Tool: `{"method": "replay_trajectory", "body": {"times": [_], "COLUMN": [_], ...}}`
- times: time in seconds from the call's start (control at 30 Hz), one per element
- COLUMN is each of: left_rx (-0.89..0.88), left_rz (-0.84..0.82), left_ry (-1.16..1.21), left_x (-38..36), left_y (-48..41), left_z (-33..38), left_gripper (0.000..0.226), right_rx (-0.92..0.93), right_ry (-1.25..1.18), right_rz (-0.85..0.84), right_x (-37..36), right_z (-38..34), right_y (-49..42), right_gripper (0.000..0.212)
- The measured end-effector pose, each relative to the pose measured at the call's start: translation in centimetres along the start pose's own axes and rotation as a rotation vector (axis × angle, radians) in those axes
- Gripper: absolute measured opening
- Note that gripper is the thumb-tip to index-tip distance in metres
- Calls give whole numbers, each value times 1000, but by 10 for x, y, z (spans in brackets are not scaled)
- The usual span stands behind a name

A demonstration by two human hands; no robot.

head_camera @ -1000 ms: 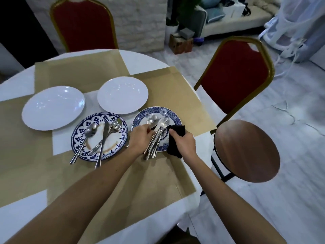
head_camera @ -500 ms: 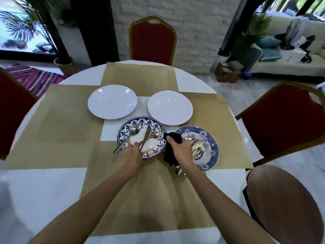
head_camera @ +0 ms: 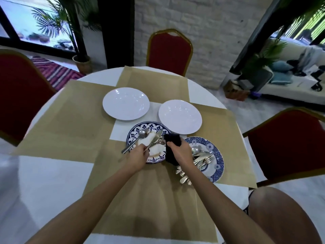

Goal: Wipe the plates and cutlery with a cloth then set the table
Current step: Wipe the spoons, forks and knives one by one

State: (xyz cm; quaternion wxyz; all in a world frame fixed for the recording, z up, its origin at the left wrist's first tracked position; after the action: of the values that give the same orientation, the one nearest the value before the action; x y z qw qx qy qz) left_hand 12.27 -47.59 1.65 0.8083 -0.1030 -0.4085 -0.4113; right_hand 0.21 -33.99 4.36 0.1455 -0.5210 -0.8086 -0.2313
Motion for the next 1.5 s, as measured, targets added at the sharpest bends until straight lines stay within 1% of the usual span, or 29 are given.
{"method": "replay_trajectory", "body": {"times": [0.07, 0.13, 0.2, 0.27, 0.33, 0.53, 0.77, 0.9, 0.97, 1.03, 1.07, 1.1, 1.17, 1.23, 1.33, 1.4, 1.5], "left_rx": [-25, -59, -81, -93, -112, -137, -145, -147, -135, -99, -73, -53, -52, -64, -76, -90, -109], "left_rz": [-10, -14, -18, -23, -21, -7, -25, -60, -77, -56, -32, -7, 19, 17, 34, 71, 90], "left_ry": [114, 251, 394, 487, 531, 573, 599, 577, 605, 631, 624, 609, 535, 441, 405, 395, 439], "left_x": [7, 14, 19, 21, 22, 18, 18, 16, 15, 17, 18, 20, 20, 17, 10, 11, 14], "left_y": [5, 9, 13, 15, 19, 30, 38, 41, 41, 40, 38, 35, 28, 23, 22, 25, 31], "left_z": [11, 24, 35, 41, 43, 39, 48, 45, 41, 38, 35, 34, 31, 30, 32, 38, 42], "left_gripper": [21, 18, 19, 19, 19, 18, 19, 18, 18, 25, 30, 36, 36, 24, 14, 14, 15], "right_rx": [95, 250, 410, 523, 564, 638, 570, 448, 333, 206, 162, 162, 254, 389, 555, 600, 605], "right_ry": [-17, -14, 50, 187, 290, 426, 398, 407, 292, 71, 0, -21, 6, 67, 294, 398, 402], "right_rz": [67, 119, 89, 24, 8, 114, 203, 253, 335, 422, 451, 469, 420, 314, 180, 120, 100], "right_x": [7, 11, 10, 4, 1, 21, 50, 66, 80, 95, 99, 100, 92, 74, 44, 30, 26], "right_z": [-15, -31, -47, -54, -53, -68, -76, -71, -63, -54, -51, -51, -56, -63, -59, -51, -45], "right_y": [1, 2, 7, 11, 11, 2, -18, -31, -38, -39, -37, -33, -18, 2, 23, 30, 31], "right_gripper": [35, 32, 31, 33, 32, 24, 22, 22, 20, 15, 13, 14, 24, 28, 28, 28, 28]}}
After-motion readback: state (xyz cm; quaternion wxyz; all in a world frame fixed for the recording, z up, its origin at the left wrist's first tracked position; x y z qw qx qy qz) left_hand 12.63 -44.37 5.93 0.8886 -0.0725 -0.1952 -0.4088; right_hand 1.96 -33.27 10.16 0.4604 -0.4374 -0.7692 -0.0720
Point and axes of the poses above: each hand's wrist, its own y-axis away from the middle knuckle, its own x-axis out of the back of the hand, z = x × y, the point moved 6 cm from there along -y, towards the middle knuckle, and after that the axes turned 4 degrees about z, right-handed, at the moved point
